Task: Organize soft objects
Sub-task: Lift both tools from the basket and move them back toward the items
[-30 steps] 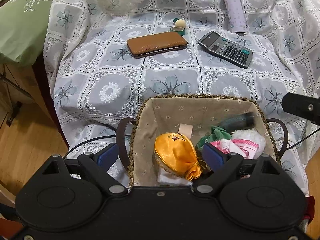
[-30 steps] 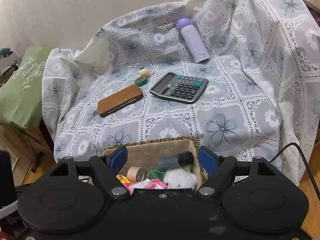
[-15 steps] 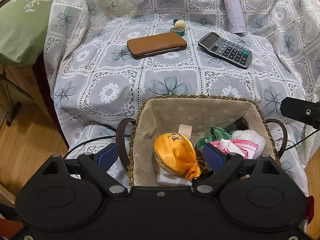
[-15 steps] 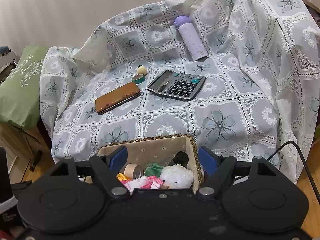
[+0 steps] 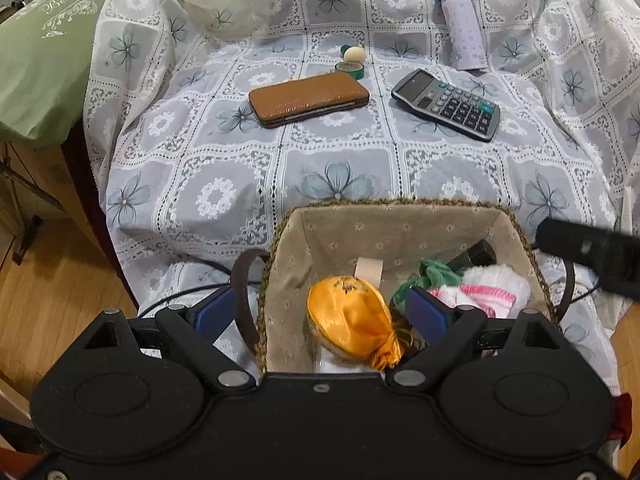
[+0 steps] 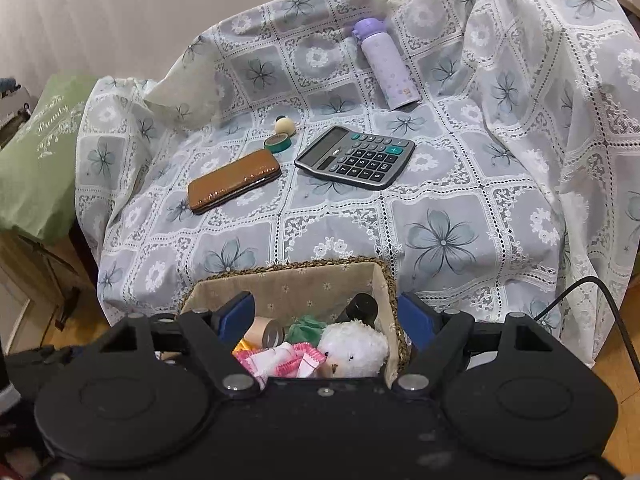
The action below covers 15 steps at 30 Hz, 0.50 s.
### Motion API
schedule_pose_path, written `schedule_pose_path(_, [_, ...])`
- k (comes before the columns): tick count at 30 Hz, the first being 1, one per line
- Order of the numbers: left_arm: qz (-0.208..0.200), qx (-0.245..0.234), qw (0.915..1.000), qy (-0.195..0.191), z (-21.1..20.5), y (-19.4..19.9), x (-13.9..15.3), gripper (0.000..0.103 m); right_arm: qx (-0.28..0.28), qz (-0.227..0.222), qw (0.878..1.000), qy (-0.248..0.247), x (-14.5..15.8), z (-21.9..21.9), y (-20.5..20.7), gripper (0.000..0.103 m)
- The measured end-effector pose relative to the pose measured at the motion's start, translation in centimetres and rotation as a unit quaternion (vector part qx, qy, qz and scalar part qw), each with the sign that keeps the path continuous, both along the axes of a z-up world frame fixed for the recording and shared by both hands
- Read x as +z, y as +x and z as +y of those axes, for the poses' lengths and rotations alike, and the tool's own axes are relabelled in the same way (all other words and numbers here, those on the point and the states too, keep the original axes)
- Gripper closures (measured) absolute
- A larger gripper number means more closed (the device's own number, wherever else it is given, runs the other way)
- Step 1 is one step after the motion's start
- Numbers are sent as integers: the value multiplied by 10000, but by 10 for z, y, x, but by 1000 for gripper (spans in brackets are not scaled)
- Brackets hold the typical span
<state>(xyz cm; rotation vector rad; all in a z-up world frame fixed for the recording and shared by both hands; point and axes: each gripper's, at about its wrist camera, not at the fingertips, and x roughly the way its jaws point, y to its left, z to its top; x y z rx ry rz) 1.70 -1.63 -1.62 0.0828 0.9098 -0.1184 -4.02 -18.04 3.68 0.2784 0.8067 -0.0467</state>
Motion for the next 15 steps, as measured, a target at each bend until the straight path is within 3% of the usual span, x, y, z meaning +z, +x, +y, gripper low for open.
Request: schedule_pose_path(15, [-217, 163, 9996, -28, 5, 66, 19, 14, 19, -68, 9997, -248, 16, -8, 61, 23])
